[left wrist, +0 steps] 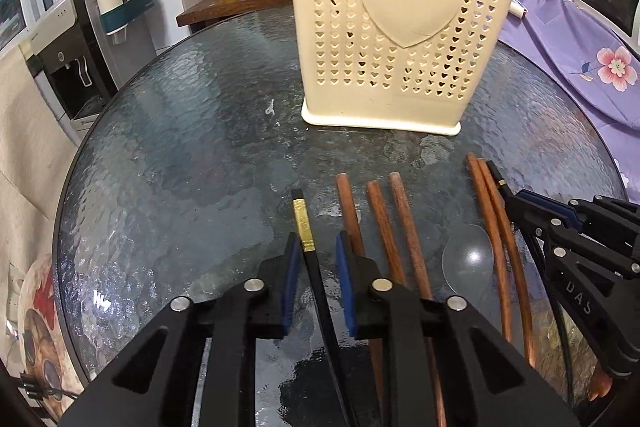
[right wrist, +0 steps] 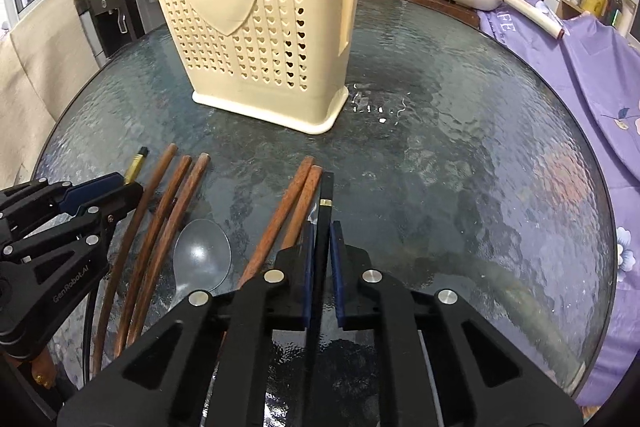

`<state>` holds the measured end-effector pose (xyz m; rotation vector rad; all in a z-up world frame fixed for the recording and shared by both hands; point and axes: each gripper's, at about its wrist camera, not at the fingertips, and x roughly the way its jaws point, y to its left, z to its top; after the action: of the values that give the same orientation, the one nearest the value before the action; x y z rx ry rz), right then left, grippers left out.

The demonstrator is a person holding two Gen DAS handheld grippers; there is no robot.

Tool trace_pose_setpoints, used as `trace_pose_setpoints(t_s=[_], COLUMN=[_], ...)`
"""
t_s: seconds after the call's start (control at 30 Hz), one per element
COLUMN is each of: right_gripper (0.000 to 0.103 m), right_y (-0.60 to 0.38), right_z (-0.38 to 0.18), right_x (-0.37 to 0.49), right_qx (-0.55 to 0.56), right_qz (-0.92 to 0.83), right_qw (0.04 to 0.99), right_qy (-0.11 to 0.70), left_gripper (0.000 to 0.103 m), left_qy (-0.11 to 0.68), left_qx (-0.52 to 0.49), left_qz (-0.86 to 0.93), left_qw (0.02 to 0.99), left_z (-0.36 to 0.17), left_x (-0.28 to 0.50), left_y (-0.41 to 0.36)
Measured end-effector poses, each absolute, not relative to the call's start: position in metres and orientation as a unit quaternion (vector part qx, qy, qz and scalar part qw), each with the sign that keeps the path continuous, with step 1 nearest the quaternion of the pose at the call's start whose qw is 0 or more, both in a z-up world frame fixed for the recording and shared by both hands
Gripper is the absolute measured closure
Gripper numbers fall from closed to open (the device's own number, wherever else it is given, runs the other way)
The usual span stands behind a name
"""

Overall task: Organize utensils
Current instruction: 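Grasp a gold-tipped black chopstick with the left tool while the right tool grasps a black chopstick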

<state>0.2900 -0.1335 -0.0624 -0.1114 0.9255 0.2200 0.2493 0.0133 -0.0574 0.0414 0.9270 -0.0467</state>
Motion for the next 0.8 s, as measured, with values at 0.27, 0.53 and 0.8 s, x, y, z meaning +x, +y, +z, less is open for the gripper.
trace_pose_setpoints(t_s=[0.27,0.53,0.8], right_gripper=[0.095,0.095,0.095], right_y=[-0.134,-0.134,-0.136], right_z=[-0.063,-0.064,-0.064], right_x=[0.290,0.289,0.289], right_qx=[-0.057,-0.058,-0.050], right_qz=[0.110,0.115,0.118], right_qw=[0.888,0.889,0.891], right_qy=[0.442,0.439,0.435], left_gripper=[0.094,0.095,0.096], left_qy=[0.450,0.452,0.456], left_qx=[0.009,-0.003,-0.022], left_qz=[-0.025,-0.025,-0.035], left_qw=[0.893,0.892,0.889], left_z=[-0.058,-0.057,-0.057], left_x=[0.247,0.250,0.257], left_y=[0.014,0.021,0.029])
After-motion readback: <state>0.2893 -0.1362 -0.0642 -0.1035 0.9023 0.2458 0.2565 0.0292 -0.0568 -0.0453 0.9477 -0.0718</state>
